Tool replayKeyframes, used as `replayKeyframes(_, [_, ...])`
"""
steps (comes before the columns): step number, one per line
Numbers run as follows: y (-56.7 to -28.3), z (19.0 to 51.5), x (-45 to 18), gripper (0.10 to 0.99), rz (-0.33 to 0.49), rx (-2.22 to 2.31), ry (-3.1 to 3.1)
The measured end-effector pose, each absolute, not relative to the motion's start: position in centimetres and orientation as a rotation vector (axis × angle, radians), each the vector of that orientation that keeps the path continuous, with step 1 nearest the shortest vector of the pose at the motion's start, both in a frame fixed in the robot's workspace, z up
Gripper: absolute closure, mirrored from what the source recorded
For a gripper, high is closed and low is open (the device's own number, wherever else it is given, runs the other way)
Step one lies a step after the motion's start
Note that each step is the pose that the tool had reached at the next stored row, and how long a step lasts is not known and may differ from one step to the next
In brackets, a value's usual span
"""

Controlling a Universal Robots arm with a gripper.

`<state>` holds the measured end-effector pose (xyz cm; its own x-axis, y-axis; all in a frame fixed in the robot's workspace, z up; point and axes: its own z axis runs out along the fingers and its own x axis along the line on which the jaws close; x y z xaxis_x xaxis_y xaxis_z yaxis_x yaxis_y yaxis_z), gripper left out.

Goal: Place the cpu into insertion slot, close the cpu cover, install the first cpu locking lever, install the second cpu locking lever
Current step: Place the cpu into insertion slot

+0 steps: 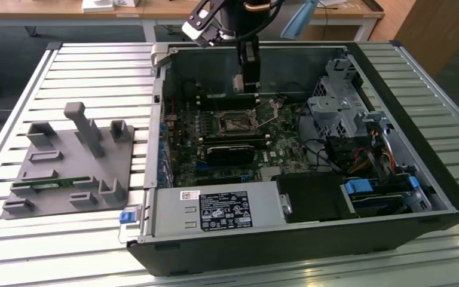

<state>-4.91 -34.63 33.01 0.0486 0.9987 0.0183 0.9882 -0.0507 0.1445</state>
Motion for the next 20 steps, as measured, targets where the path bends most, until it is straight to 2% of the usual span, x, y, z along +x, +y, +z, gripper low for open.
replayKeyframes(20, [-34.56, 32.43, -6.05, 0.549, 0.173, 2.206, 2.098])
